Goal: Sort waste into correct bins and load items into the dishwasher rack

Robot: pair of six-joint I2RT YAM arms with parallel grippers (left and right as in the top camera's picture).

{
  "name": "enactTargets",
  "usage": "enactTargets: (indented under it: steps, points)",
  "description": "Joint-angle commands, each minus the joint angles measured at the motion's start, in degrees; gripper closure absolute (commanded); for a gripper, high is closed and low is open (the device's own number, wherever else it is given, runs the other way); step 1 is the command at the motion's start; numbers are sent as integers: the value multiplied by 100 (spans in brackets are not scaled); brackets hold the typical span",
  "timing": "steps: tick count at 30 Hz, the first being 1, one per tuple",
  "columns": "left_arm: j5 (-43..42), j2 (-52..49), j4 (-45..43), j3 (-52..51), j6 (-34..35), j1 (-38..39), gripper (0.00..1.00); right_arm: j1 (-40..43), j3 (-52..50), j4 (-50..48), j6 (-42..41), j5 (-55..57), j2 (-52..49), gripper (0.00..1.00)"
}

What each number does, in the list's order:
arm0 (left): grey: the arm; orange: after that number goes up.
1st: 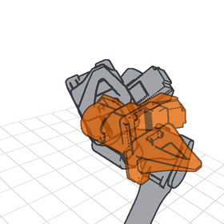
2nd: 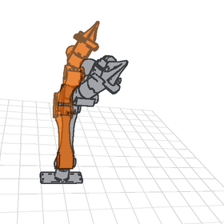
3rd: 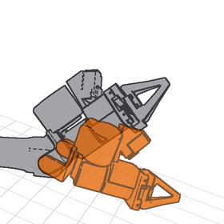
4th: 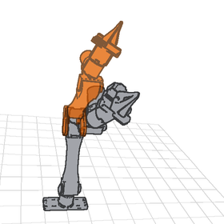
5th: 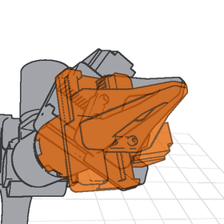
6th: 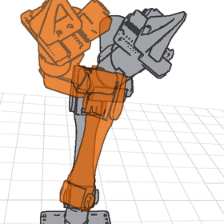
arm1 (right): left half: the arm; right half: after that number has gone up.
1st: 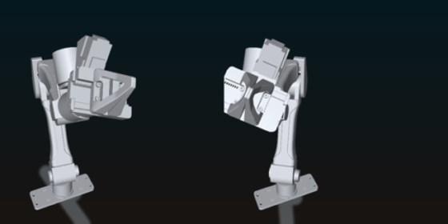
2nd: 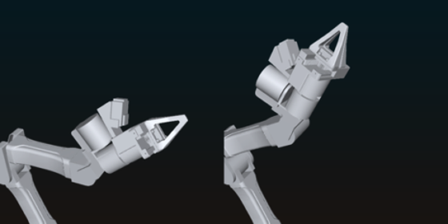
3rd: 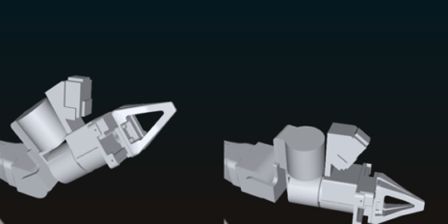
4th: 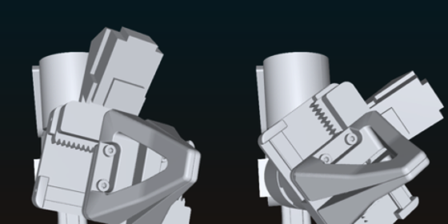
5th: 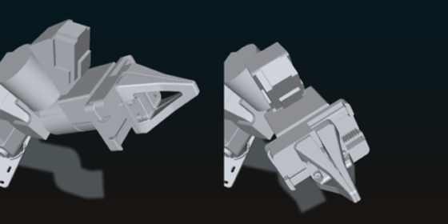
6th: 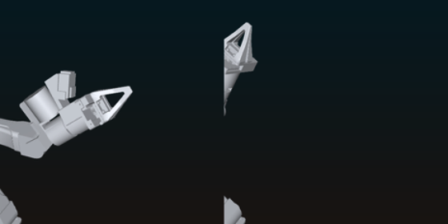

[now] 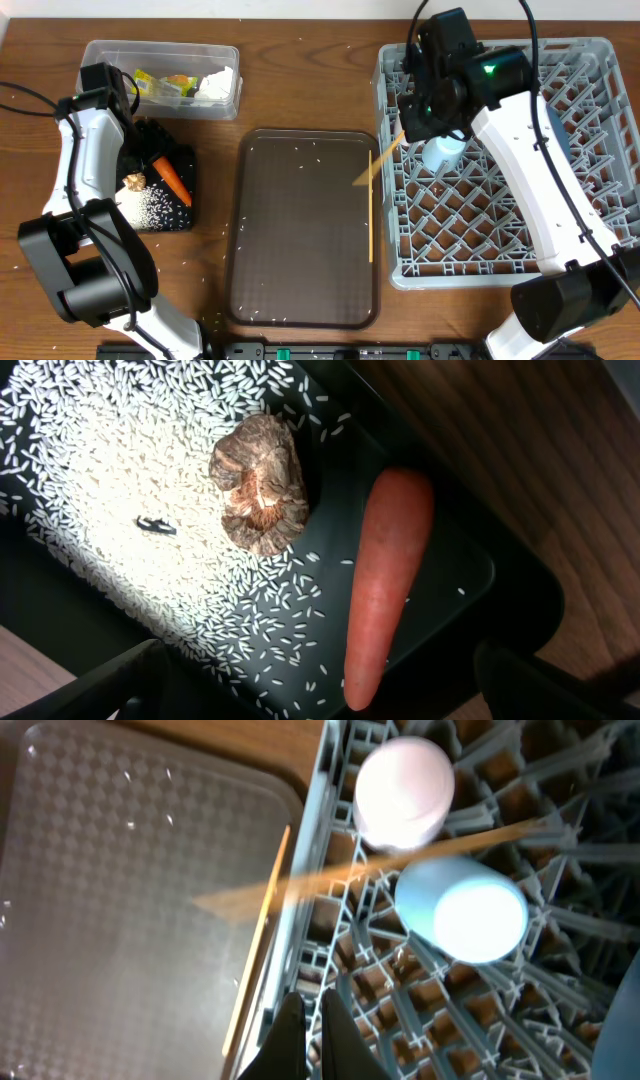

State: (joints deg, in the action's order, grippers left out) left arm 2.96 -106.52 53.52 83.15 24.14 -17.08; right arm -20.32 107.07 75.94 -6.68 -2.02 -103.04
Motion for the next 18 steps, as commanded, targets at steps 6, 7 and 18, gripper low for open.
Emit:
enactTargets:
  steps: [6,7,18]
  points:
    - [7,-66,11,-24,13,7,2,33,-133,-22,33,-127,61,99]
    - [9,-66,13,-24,13,7,2,39,-133,-37,33,-129,61,99]
    - [7,-66,-9,-55,13,7,2,-599,-149,-1174,610,-706,-142,59]
